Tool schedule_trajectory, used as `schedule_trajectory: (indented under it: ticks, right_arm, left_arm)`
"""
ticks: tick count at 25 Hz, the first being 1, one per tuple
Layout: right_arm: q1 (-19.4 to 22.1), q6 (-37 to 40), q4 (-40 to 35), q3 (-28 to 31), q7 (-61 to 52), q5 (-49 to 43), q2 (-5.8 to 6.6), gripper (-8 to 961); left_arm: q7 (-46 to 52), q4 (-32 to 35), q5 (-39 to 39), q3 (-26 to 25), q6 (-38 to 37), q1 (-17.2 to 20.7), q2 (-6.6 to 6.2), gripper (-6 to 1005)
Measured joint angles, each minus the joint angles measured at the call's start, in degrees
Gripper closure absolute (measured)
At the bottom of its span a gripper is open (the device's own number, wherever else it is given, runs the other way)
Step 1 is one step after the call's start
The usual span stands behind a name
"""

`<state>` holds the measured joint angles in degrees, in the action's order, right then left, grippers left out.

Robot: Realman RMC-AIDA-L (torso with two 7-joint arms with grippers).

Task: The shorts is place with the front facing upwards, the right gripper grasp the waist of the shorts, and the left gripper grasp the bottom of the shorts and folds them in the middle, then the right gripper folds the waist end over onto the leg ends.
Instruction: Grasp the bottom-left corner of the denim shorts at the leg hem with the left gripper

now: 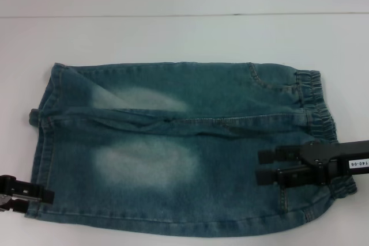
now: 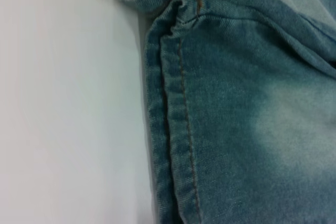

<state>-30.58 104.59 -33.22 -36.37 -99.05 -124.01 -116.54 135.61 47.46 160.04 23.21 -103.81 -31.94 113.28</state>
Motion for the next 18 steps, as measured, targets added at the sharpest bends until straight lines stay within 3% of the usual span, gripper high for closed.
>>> schedule_trajectory:
  ticks: [18]
  right_arm:
    - [-0.21,0.09,0.0,-0.57,0.09,0.0,-0.15,58]
  left_arm:
    - [-0.04,0.0,0.01,0.33,0.99,-0.11,0.1,132]
